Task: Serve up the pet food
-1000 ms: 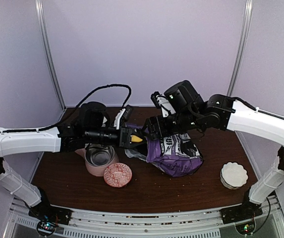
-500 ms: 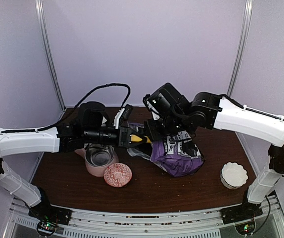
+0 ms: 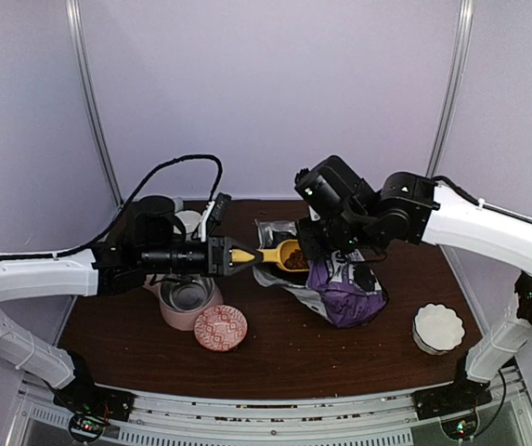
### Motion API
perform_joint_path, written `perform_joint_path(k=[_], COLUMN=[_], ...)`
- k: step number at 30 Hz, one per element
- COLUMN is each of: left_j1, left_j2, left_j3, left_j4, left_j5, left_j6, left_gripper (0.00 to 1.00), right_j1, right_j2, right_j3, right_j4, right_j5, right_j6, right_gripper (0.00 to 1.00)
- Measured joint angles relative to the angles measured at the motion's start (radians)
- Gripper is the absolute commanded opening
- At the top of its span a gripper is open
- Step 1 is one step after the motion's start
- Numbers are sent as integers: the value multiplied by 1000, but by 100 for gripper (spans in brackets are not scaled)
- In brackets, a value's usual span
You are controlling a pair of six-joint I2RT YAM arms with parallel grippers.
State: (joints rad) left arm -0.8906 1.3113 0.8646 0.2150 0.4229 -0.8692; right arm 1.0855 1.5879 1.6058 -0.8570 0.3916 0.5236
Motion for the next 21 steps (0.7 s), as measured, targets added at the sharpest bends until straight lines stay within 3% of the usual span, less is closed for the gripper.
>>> perform_joint_path(k=[12,21], left_j1=[76,88], left_j2=[-12,-26], left_j3=[-122,-186], left_j4=[237,371], left_j5=[87,142], left_j6=[-259,-373], left_gripper=[0,0], right_j1=[-26,-44], right_j2=[-65,-119], right_j3=[-61,-102], right_j4=[38,60], right_j5=[-16,-29], right_j6=[48,90], right_gripper=[0,0])
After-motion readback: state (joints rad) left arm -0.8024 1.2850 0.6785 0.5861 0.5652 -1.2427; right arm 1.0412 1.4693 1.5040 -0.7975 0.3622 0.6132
